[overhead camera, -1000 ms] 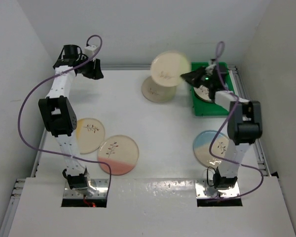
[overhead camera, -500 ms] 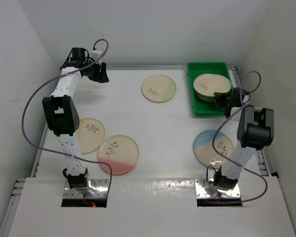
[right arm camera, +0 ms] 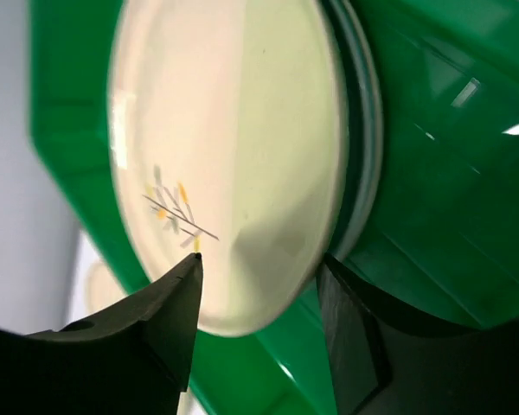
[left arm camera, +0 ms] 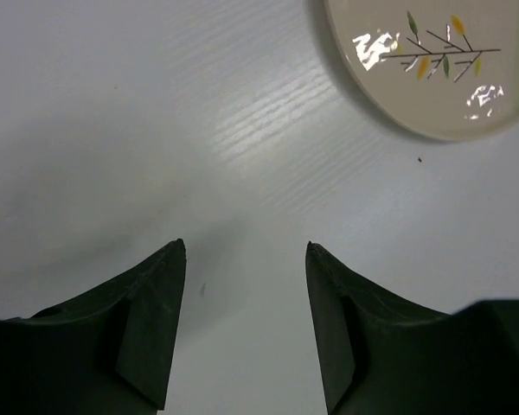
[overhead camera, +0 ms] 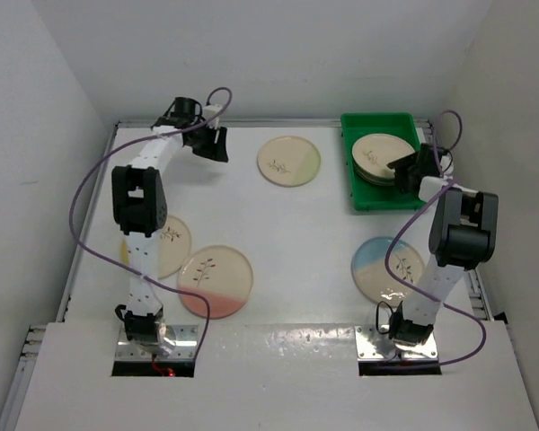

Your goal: Place the plates into the plastic bin on the countertop

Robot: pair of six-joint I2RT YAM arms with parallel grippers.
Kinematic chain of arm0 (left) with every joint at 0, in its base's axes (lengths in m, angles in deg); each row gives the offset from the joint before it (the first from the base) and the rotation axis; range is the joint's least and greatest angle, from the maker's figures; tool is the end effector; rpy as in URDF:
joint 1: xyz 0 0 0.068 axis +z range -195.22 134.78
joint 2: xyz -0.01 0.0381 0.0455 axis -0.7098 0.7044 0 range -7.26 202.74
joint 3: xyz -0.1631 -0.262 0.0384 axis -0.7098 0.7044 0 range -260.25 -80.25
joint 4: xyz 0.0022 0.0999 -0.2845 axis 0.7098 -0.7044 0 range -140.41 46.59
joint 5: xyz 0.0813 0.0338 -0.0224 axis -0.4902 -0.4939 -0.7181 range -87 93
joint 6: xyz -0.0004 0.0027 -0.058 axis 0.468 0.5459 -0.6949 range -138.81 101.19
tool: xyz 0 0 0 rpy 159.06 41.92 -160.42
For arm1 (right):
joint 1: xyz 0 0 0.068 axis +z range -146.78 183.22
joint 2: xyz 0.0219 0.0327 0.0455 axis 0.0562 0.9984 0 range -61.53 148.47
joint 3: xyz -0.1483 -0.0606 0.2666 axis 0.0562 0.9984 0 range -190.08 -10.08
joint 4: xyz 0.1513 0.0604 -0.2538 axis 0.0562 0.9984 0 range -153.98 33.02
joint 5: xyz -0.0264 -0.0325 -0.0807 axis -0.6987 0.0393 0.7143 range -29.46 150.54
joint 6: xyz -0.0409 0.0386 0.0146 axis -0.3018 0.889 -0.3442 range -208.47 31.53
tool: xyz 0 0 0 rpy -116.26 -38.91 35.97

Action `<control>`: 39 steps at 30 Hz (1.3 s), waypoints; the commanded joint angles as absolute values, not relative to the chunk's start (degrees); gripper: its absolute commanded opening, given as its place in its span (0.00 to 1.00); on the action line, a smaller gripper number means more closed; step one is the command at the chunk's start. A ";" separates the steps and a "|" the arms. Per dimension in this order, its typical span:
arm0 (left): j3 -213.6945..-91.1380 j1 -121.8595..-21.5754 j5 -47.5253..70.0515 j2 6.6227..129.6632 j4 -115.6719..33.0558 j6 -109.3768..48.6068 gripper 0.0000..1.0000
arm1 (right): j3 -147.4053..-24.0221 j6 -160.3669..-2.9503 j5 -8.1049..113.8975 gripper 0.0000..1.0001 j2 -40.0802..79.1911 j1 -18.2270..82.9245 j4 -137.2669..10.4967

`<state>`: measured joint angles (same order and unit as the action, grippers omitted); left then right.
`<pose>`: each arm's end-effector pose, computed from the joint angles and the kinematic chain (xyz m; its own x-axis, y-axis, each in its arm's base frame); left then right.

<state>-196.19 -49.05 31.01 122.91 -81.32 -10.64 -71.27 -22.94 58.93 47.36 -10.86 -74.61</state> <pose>0.5743 -0.0580 0.2454 -0.7305 0.1746 -0.6602 0.4550 0.8453 -0.2799 0.4350 -0.1080 0.1586 -0.0405 0.9482 -0.3151 0.6238 0.2703 0.7333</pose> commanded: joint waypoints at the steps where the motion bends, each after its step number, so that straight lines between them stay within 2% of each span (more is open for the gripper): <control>1: -202.23 -53.55 26.66 127.19 -78.66 -16.85 0.61 | -74.85 -30.29 62.91 0.55 44.47 -10.05 -66.10; 7: -206.02 -59.97 22.35 132.30 -69.70 -25.21 0.76 | -80.03 -38.88 66.51 0.58 43.16 -8.04 -55.83; 15: -208.22 -65.34 9.35 138.28 -66.53 -25.58 0.78 | -79.96 -47.25 68.71 0.60 37.36 -4.69 -51.24; 17: -208.74 -66.92 6.79 139.68 -67.84 -22.17 0.74 | -79.08 -48.13 69.41 0.60 34.99 -4.34 -51.50; 21: -209.45 -67.72 2.12 141.97 -73.37 -18.10 0.51 | -78.19 -48.83 70.29 0.60 32.17 -3.90 -51.85; 22: -209.45 -67.72 2.12 141.98 -75.73 -17.32 0.34 | -78.11 -49.62 70.47 0.60 31.03 -3.64 -52.11; 23: -209.45 -67.72 3.69 141.98 -76.89 -17.31 0.25 | -78.19 -49.71 70.56 0.60 30.59 -3.46 -52.46; 24: -209.45 -66.85 4.92 141.98 -77.94 -16.70 0.10 | -78.28 -49.97 70.90 0.60 29.54 -3.28 -52.55; 26: -207.87 -64.92 8.35 141.98 -81.37 -15.65 0.00 | -78.54 -51.12 71.69 0.60 29.09 -2.32 -53.34; 30: -204.36 -61.32 16.96 139.08 -89.27 -6.37 0.00 | -78.90 -53.40 72.58 0.60 27.34 -0.21 -54.31; 33: -201.28 -58.50 17.59 137.15 -95.34 2.42 0.00 | -79.25 -55.33 72.84 0.60 26.98 1.37 -54.66; 37: -200.04 -55.94 26.44 136.44 -99.39 3.69 0.20 | -80.56 -58.76 73.11 0.60 27.33 5.04 -54.75; 38: -199.52 -55.94 27.16 136.44 -100.01 3.69 0.29 | -81.18 -60.94 73.28 0.61 27.68 6.55 -54.66; 39: -198.91 -55.94 27.17 136.44 -100.01 3.69 0.31 | -81.97 -61.66 73.02 0.61 28.12 7.34 -54.75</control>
